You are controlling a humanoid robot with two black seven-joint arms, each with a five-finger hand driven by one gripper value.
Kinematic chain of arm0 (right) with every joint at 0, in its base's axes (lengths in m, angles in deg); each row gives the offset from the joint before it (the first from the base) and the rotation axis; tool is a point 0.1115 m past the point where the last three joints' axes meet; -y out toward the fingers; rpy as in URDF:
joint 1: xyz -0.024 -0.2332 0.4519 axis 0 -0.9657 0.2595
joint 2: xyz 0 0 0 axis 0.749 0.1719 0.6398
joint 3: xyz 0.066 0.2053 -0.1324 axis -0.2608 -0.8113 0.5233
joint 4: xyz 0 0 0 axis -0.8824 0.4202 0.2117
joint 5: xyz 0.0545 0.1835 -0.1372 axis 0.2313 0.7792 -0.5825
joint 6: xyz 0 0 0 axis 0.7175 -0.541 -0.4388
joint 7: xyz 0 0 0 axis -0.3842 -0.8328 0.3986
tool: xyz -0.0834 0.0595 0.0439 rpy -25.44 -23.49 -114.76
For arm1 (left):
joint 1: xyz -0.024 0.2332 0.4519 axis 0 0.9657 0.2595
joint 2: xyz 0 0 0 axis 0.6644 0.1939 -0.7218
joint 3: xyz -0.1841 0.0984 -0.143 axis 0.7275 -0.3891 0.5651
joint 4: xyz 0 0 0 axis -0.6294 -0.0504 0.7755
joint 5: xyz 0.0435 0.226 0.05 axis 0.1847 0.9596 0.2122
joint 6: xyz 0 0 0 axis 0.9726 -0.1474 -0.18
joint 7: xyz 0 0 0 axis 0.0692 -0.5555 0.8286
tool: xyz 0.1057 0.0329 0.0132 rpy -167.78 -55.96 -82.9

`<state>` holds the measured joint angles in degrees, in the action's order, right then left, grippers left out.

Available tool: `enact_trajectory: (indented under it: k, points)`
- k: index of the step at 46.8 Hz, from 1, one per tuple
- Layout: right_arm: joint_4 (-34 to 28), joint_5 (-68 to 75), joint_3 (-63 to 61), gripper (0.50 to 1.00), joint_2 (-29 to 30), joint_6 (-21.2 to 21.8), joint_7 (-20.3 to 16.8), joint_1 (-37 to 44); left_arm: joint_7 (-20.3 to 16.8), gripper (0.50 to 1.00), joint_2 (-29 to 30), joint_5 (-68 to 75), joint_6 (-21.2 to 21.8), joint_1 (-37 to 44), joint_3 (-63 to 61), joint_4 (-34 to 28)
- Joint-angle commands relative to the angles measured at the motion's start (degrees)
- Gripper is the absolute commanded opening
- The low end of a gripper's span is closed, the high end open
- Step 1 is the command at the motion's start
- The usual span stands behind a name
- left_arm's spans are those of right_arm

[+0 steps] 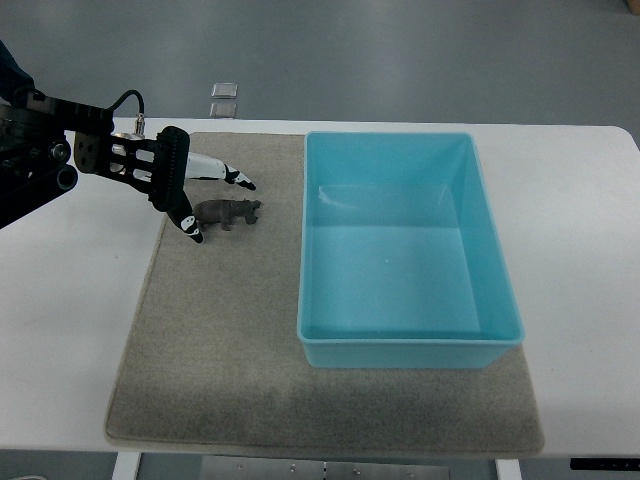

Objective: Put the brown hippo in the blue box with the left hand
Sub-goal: 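Lower the left hand onto the brown hippo and close fingers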

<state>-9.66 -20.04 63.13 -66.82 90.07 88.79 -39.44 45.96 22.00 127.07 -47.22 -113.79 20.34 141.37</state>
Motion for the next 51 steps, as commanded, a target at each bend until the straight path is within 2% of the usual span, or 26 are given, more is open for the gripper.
enact_trajectory:
  k: [1, 30, 40, 51]
  points:
    - [0.0, 0.0, 0.0, 0.936, 0.0, 0.0, 0.0, 0.0, 0.1, 0.996, -0.3, -0.2, 0.0, 0.0, 0.0, 0.0]
    - [0.0, 0.0, 0.0, 0.936, 0.0, 0.0, 0.0, 0.0, 0.2, 0.988, -1.6, -0.2, 1.5, 0.1, 0.0, -0.2]
    - [0.0, 0.0, 0.0, 0.936, 0.0, 0.0, 0.0, 0.0, 1.3, 0.992, -3.2, -0.6, 0.9, 0.1, 0.0, -3.5]
    - [0.0, 0.0, 0.0, 0.936, 0.0, 0.0, 0.0, 0.0, 1.6, 0.990, -4.4, -1.0, 0.8, 0.1, 0.1, -3.6]
